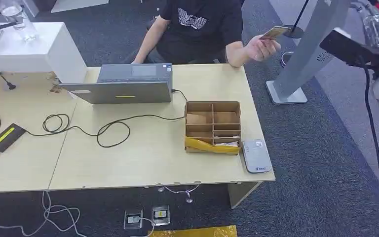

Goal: Pass the card to the sensor for recognition and then transmit it.

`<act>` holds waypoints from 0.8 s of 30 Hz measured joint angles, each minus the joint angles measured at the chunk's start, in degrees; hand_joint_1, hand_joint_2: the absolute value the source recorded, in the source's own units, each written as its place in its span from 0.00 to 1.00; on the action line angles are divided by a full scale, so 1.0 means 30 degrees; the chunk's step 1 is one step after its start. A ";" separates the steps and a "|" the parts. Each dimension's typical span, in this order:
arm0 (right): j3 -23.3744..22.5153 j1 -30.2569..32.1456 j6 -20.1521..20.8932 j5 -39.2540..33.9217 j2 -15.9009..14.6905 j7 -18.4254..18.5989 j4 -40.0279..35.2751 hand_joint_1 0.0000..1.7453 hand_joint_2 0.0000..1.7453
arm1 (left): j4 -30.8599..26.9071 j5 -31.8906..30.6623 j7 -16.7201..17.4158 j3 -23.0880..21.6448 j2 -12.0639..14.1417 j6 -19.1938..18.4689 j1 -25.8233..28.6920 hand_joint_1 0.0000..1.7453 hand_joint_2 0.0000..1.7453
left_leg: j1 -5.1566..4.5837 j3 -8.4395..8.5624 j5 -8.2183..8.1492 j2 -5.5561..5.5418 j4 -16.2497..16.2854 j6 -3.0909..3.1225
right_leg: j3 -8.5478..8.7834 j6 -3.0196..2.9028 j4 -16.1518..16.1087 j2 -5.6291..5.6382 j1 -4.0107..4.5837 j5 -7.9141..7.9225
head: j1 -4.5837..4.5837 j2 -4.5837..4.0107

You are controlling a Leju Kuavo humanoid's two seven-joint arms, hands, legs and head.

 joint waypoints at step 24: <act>0.1641 0.1329 0.1304 0.1757 -0.0262 0.1080 -0.0022 1.00 1.00 | 0.0000 -0.0226 -0.0743 -0.0743 0.0291 -0.0619 0.0021 0.00 0.00 | 0.0003 0.0029 -0.0004 0.0062 0.0004 -0.0001 | -0.0008 0.0000 -0.0005 0.0040 0.0007 0.0002 | 0.0007 0.0000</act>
